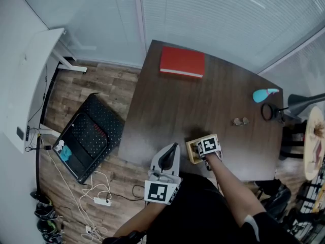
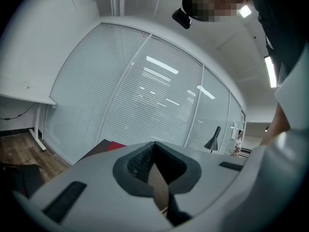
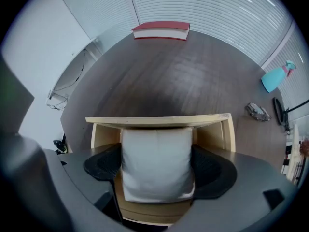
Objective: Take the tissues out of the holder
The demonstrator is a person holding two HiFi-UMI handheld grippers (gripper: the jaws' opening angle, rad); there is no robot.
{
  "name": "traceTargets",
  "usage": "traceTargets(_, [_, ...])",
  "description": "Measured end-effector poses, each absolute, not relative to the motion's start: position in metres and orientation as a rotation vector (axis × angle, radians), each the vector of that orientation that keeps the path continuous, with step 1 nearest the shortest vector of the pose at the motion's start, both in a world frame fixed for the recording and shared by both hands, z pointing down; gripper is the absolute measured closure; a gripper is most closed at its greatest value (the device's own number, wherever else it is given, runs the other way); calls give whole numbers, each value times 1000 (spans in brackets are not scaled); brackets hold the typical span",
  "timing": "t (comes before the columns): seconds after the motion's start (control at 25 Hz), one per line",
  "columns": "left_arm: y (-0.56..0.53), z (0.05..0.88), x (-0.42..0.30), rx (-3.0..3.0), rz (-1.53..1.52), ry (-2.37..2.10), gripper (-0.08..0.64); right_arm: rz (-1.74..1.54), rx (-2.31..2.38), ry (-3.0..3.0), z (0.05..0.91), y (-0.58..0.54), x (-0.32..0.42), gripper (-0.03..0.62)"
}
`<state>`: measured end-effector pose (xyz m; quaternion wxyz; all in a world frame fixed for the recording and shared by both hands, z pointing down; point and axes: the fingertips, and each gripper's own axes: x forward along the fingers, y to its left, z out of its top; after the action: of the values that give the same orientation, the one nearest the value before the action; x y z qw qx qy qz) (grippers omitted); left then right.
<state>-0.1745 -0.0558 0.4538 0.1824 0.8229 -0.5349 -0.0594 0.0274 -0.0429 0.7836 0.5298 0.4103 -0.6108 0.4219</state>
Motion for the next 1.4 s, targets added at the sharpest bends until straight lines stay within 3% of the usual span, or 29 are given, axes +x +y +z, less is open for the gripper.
traceTargets(0.84, [-71, 462, -161, 2356, -122, -1435, 561, 907, 842, -1422, 798, -37, 26, 156])
traceTargets(1.0, [-69, 458, -161, 2362, -131, -1424, 560, 923, 796, -1593, 800, -44, -3, 158])
traceTargets(1.4, [-60, 453, -160, 2400, -152, -1384, 561, 957, 824, -1530, 771, -30, 23, 183])
